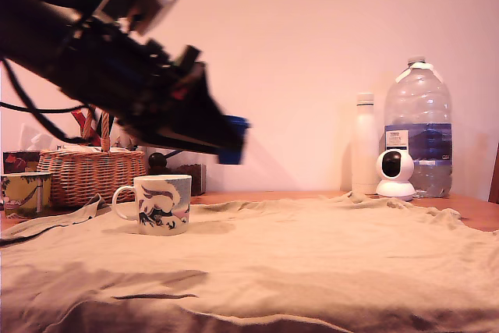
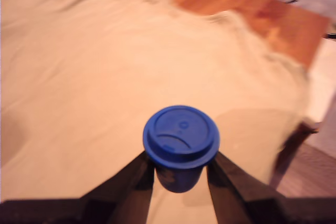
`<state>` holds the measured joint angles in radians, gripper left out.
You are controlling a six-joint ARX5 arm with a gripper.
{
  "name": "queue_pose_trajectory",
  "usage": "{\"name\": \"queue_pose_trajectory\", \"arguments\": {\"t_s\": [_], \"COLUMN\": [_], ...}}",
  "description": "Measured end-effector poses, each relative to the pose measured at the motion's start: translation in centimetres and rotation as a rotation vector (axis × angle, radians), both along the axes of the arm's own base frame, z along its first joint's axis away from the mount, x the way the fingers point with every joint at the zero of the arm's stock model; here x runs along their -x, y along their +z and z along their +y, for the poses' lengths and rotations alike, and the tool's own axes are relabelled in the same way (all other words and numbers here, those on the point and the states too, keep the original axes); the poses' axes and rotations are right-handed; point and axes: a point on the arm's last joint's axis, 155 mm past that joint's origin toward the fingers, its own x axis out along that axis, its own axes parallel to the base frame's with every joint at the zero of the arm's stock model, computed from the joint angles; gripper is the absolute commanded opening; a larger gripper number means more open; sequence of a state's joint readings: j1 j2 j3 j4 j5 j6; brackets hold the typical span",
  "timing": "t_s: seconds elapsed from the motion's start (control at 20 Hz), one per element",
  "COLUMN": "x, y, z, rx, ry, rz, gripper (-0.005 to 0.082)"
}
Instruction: Pick up the coffee capsules on the table and drop them inside the coffee cup
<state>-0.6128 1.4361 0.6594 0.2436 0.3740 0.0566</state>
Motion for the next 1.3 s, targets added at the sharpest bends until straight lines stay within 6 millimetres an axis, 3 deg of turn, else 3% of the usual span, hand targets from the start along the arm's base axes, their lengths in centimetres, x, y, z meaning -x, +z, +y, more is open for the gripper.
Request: {"name": "queue_pose_trajectory", "arguments": {"t_s": [0.45, 0.85, 0.95, 1.3], "x": [-3.6, -7.2, -7.6, -7.6], "y": [2.3, 2.6, 2.7, 2.7], "z": [6.5, 13.5, 14.4, 14.5], "rx": [-0.012, -0.014, -0.014, -0.014], "ry": [0.167, 0.365, 0.388, 0.391], "rz": [-0.046, -0.047, -0.049, -0.049], "gripper": [0.0246, 0.0246, 0.0246, 0.0248]}}
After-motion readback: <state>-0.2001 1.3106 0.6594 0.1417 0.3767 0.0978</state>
